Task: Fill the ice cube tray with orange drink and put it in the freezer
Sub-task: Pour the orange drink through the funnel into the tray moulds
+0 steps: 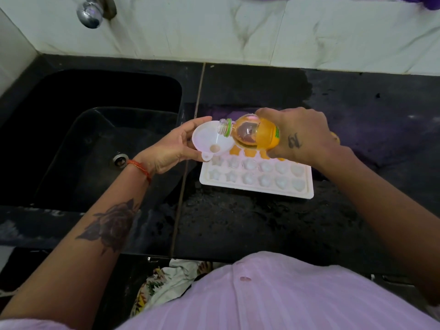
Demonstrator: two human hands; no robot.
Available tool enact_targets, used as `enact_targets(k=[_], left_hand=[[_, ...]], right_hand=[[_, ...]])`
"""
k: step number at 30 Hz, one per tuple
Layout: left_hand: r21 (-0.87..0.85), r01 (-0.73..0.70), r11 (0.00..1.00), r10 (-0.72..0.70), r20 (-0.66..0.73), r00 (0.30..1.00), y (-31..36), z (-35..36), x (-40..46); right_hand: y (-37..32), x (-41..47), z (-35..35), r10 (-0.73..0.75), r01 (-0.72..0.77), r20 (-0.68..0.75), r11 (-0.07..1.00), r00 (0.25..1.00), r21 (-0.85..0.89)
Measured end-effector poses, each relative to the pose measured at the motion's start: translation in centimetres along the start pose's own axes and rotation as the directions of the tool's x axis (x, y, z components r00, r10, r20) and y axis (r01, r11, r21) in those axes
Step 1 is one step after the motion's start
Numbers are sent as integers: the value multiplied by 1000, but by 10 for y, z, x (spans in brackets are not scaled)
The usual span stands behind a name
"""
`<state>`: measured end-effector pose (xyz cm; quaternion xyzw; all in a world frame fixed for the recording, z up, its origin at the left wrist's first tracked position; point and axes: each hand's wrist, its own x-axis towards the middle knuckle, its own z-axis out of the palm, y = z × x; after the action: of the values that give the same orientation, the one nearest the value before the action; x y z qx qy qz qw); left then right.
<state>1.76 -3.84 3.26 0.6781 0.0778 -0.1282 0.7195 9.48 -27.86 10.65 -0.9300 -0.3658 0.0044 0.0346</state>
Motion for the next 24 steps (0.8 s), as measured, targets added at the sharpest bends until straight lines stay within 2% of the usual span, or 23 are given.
enact_targets(k=[7,14,20,24], left_hand=[[15,17,1000,-17,12,1000,-4,0,2],[14,22,1000,-22,1,1000,-2,2,2],[0,29,1000,-29,16,999,-1,2,3],[-11,29,1000,-29,12,1000,0,2,2]], right_hand=[[0,2,4,-8,3,-42,992,999,-126],[2,3,4,-22,12,-63,987,998,-161],[4,3,5,-18,9,-67,990,998,-139],[5,2,5,7,-9,-38,998,999,-55]])
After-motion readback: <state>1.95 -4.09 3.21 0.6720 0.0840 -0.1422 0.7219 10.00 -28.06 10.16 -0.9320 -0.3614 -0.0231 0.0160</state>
